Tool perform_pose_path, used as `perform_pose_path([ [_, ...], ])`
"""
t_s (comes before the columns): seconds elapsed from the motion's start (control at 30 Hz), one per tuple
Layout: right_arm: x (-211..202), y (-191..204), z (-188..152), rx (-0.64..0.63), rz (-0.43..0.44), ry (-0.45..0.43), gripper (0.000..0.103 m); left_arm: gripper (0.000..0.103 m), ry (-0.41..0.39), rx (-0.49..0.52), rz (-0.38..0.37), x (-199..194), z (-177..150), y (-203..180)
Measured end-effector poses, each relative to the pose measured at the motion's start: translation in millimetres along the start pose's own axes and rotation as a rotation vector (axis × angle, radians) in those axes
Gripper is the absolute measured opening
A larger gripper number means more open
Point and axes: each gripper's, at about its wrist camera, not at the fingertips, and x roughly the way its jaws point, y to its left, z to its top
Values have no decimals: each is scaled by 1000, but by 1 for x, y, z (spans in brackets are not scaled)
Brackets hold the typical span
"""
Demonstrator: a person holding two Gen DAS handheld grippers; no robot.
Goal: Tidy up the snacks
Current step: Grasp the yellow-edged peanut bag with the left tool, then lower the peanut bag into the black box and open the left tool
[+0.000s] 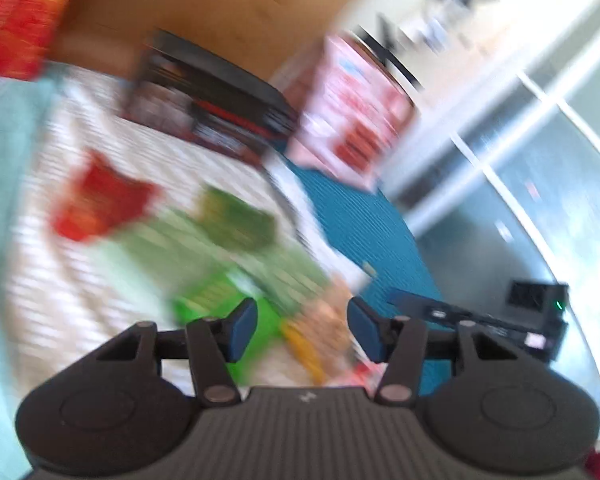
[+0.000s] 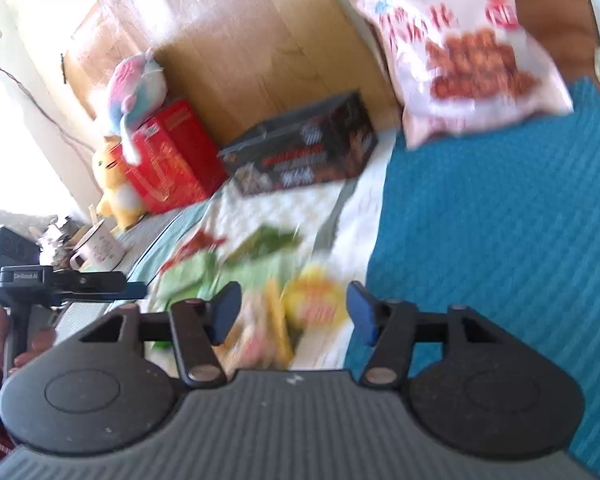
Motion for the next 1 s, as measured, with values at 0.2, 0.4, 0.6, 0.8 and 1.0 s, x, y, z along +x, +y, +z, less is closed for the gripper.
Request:
perform_pose_path([
  [0.2,31,-4,-20,-37,23,4,60,56,134,-64,53,53,-5,-12],
  [0.4,69,2,-45,-65,129,52,39,42,68,-217,-8,71,-6,0],
  [0.6,53,28,-21,-102,187,59,28,30,4,-92,-18,-3,-3,-10],
  [0.8,71,49,71,-154,222,-32,28,33,-107,62,54,-27,99,-22],
  [1.0,166,40,148,-122,87,-17,27,33,-97,-54,134,23,189,44],
])
